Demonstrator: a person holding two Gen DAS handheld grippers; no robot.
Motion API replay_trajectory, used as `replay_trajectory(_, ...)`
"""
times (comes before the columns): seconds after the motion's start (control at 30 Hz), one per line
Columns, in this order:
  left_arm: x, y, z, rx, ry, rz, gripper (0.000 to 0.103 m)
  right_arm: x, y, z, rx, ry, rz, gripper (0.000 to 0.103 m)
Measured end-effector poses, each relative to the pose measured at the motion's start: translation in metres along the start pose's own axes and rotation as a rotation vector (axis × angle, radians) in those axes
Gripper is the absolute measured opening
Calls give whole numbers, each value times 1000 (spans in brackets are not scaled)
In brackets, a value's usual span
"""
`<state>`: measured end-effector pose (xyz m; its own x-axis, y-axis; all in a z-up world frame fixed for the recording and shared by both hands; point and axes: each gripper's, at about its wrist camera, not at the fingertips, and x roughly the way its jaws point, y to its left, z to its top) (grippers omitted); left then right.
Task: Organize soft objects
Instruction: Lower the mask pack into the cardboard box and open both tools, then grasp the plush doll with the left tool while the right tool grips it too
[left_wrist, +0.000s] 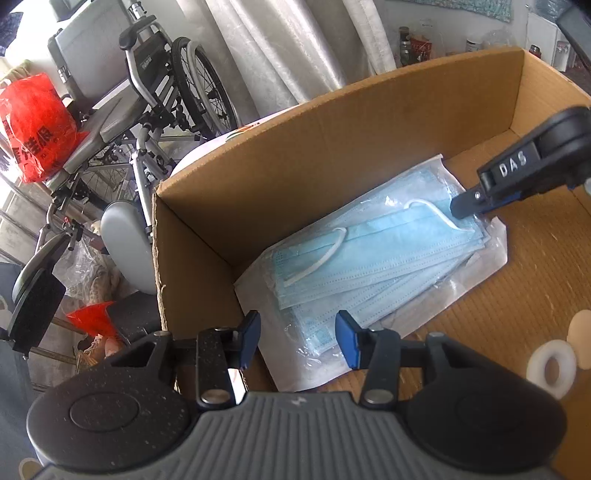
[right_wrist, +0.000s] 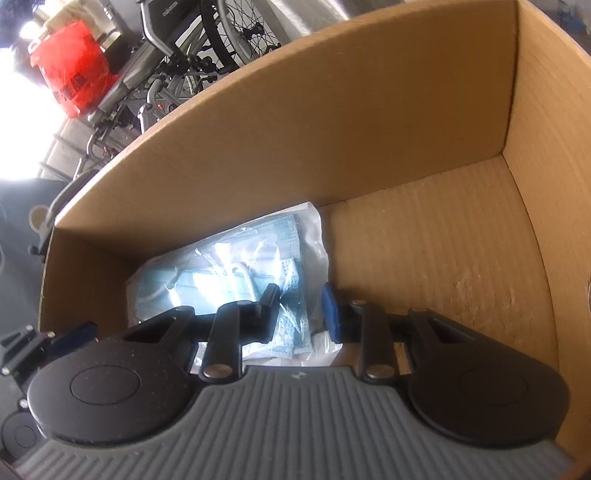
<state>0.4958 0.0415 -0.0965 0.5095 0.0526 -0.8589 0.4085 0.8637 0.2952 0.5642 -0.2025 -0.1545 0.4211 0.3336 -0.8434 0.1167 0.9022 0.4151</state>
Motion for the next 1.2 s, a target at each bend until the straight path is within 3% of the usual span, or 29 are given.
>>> replay_trajectory(0.07, 1, 5, 5, -24, -1, -2, 21, 1, 7, -3, -5, 13, 15, 26)
replay_trajectory(0.2, 1, 18, 9, -71, 9, -57, 24, -1, 15, -8, -46, -3, -11, 27)
replay_trajectory(0.33, 2, 18, 5, -67, 5, -54, 30, -5, 11, -10, 17, -7, 9, 30)
replay_trajectory(0.4, -3, 17, 3, -68, -3, -48, 40, -12, 12, -10, 23, -5, -5, 30)
replay_trajectory(0.47, -16, 16, -1, -46, -38, -42, 43, -28, 17, -9, -4, -33, -3, 32)
replay_trajectory(0.57, -48, 17, -14, -46, -102, -74, 44, -76, 21, -16, -18, -87, 41, 37)
replay_trajectory(0.63, -74, 21, -27, -71, -148, -118, 54, -121, 25, -29, -56, -133, 135, 44)
replay_trajectory(0.7, -107, 23, -48, -104, -203, -165, 70, -163, 31, -49, -118, -176, 185, 57)
replay_trajectory(0.77, -136, 15, -70, -119, -247, -196, 74, -200, 31, -79, -179, -203, 221, 83)
replay_trajectory(0.8, -146, 9, -83, -112, -258, -223, 77, -217, 30, -98, -218, -195, 239, 86)
replay_trajectory(0.9, -163, -17, -127, -90, -238, -336, 82, -240, 27, -146, -298, -119, 250, 89)
replay_trajectory(1.03, -157, -59, -176, -84, -146, -453, 86, -239, 12, -217, -336, -20, 202, 92)
replay_trajectory(1.2, -127, -89, -213, -173, -55, -556, 89, -206, -21, -276, -184, 126, 280, 92)
